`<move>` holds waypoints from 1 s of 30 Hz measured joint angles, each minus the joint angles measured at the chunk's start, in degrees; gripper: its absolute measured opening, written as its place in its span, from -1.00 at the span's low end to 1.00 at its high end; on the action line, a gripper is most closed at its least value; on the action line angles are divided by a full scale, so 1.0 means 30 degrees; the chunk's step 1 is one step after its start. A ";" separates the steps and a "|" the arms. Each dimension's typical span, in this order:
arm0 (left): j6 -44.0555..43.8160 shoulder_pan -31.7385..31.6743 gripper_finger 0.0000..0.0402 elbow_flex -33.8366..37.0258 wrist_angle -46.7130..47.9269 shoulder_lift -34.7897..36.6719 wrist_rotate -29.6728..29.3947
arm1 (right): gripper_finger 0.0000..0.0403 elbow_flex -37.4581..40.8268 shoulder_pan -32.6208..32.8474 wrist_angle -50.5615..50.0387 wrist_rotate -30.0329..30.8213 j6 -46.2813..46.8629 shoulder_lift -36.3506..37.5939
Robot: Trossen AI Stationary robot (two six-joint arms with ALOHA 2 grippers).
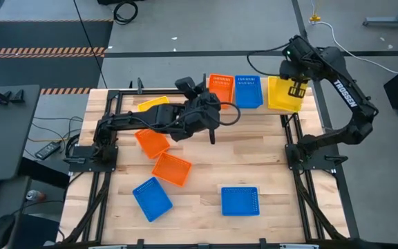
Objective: Stack baskets on shelf by color
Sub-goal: Stack the bottom yellow basket on top of the yellow basket on the shelf
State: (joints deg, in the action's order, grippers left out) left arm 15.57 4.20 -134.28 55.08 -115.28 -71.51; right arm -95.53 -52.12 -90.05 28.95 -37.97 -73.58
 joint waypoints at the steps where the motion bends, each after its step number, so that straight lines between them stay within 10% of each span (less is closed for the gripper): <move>1: 0.0004 0.0065 -0.34 0.0000 -0.0004 0.0000 0.0009 | -0.96 0.0224 -0.0015 0.0007 -0.0004 -0.0216 0.0062; 30: 0.0140 0.0616 -0.34 0.0000 -0.0127 0.0000 0.0097 | -0.37 0.1137 0.0007 0.0410 -0.1065 0.1317 0.0531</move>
State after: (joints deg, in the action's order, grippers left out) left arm 15.99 6.04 -134.28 54.70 -115.28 -71.22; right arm -92.12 -52.10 -88.82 25.76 -34.02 -71.99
